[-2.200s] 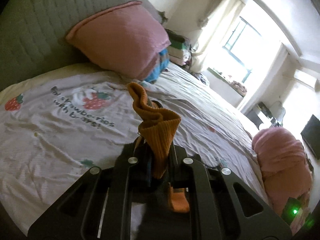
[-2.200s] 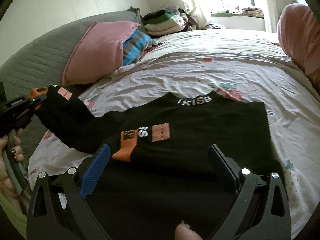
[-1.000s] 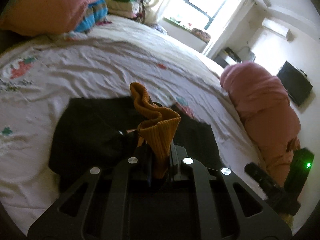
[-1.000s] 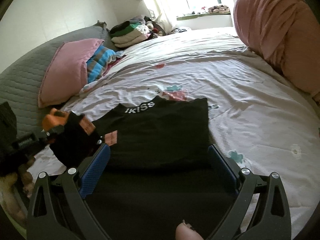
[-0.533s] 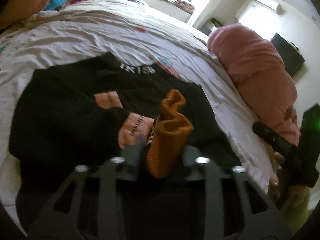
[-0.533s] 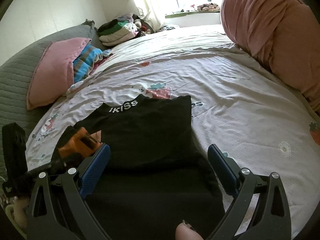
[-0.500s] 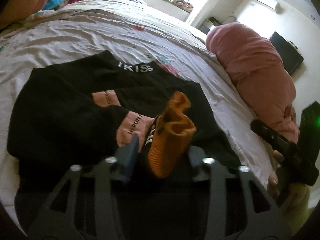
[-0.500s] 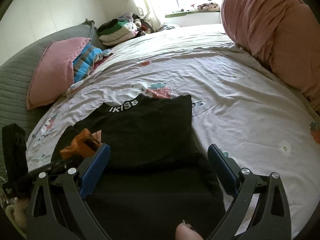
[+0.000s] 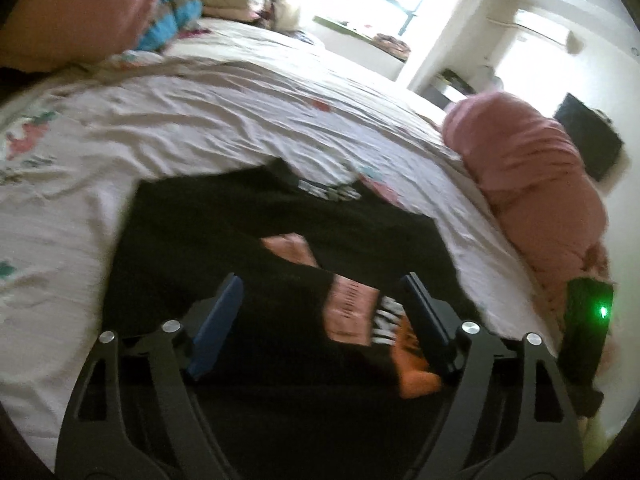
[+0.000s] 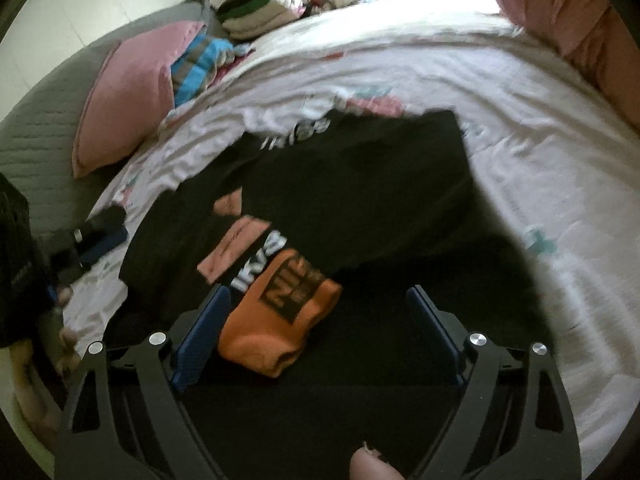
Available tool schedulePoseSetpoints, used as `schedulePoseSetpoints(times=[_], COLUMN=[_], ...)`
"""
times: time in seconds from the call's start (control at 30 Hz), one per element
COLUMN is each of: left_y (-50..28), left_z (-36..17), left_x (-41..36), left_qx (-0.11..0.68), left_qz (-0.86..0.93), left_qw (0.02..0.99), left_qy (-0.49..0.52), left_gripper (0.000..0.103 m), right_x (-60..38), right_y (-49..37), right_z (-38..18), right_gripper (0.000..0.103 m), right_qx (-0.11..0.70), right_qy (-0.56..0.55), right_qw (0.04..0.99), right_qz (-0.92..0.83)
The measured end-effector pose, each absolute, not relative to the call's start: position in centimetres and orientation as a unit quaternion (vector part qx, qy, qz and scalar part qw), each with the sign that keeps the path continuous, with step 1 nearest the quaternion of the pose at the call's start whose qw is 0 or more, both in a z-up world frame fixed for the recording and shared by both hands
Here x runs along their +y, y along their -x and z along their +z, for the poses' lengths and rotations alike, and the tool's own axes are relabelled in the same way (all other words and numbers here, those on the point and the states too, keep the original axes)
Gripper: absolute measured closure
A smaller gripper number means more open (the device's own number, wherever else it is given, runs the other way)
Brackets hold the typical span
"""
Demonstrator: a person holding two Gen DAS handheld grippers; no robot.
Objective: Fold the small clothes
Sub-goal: 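Grasp the folded orange cuff with the right tool and straighten it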
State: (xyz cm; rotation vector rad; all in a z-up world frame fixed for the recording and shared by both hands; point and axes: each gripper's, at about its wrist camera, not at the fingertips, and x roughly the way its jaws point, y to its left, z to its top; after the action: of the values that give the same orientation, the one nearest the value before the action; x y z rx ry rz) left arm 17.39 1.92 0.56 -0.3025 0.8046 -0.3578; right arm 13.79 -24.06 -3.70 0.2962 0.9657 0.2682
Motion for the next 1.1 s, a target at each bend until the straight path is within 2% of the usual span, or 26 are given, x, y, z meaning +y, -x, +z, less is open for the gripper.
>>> schedulePoseSetpoints(times=[0.13,0.27,0.3,0.37,0.43,0.53,0.83,0.97,1.1], left_y=[-17.7,-17.7,-17.6,-17.7,-17.7,-17.6,-17.2,-17.3,-17.4], left_z=[0.7,0.8,0.8,0.8,0.7,0.6,0.7,0.5,0.4], left_x=[4.3,6.4,6.8,7.7,8.3,9.6,11.2,10.8,9.9], left_qx=[0.377,0.367,0.365,0.362,0.361,0.356,0.346,0.35,0.357], left_qz=[-0.126,-0.093,-0.087,-0.074,-0.061,-0.046,-0.021,-0.025,-0.031], left_qw=[0.907,0.914,0.915,0.917,0.918,0.917,0.918,0.919,0.92], left_qy=[0.141,0.147,0.149,0.152,0.155,0.173,0.19,0.176,0.16], left_gripper=[0.016,0.016,0.016,0.016,0.016,0.012,0.012,0.012,0.012], right_x=[-22.8,-21.9,-21.8,-21.8,-21.5,-20.5,-17.6,-17.9,-19.3], right_y=[-14.5,-15.2,-15.2,-15.3,-15.1,-15.0,-16.4,-17.5,-18.0], right_z=[-5.1,-6.2,-6.3,-6.1,-5.4,-3.2,5.9,7.0,5.8], right_gripper=[0.016,0.053,0.058,0.079,0.088,0.09,0.091,0.091,0.091], right_qx=[0.48,0.492,0.491,0.486,0.474,0.443,0.325,0.308,0.323], right_qy=[-0.159,-0.161,-0.159,-0.16,-0.149,-0.103,0.025,0.05,0.049], right_qw=[0.85,0.843,0.844,0.847,0.853,0.875,0.921,0.927,0.926], right_qz=[0.147,0.148,0.145,0.147,0.158,0.169,0.215,0.207,0.187])
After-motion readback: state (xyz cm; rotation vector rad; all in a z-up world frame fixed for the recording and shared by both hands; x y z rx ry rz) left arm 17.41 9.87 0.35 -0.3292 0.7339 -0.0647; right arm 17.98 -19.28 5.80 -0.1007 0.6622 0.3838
